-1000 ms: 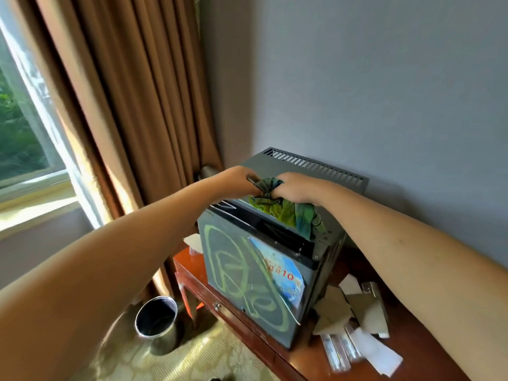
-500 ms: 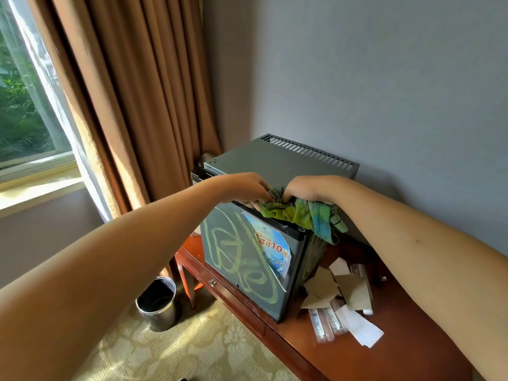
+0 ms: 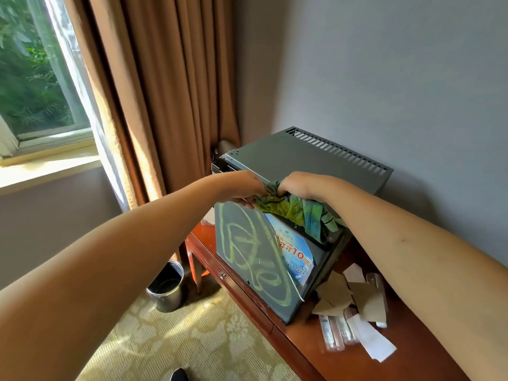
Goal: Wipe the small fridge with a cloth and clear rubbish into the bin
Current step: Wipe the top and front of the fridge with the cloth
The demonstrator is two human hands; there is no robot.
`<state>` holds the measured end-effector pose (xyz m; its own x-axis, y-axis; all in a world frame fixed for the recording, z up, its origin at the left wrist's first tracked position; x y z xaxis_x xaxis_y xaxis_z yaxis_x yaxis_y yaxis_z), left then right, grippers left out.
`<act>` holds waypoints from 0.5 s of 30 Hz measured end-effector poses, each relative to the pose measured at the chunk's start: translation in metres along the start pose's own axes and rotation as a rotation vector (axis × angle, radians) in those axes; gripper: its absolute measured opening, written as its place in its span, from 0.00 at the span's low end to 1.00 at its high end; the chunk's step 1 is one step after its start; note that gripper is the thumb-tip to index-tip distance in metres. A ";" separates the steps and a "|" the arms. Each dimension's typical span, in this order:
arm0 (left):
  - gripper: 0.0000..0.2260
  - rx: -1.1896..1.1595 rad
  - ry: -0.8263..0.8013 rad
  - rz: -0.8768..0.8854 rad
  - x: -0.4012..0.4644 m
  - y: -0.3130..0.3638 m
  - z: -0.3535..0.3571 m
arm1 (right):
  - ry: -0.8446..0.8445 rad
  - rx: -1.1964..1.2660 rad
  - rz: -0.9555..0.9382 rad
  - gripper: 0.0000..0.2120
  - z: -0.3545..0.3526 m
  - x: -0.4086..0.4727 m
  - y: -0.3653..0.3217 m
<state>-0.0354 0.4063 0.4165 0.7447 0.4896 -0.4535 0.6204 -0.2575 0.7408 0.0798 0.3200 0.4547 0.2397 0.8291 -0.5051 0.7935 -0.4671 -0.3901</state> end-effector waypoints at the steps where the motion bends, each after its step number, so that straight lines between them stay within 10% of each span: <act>1: 0.11 -0.010 0.013 0.004 -0.001 -0.004 -0.006 | -0.002 0.004 -0.013 0.15 -0.001 0.006 -0.006; 15: 0.07 -0.190 0.194 -0.025 0.017 -0.099 -0.127 | -0.005 -0.096 -0.170 0.12 0.003 0.126 -0.127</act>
<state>-0.1160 0.5461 0.3984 0.6573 0.6491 -0.3829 0.5670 -0.0912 0.8187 0.0072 0.4828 0.4387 0.0948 0.8918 -0.4425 0.8721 -0.2888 -0.3951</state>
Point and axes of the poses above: each hand's wrist, its own x-axis towards the middle knuckle, its own z-axis out of the palm, y = z × x, the point moved 8 cm from there along x, towards the middle knuckle, and after that the axes turned 10 degrees about -y, right-handed, at the moved point
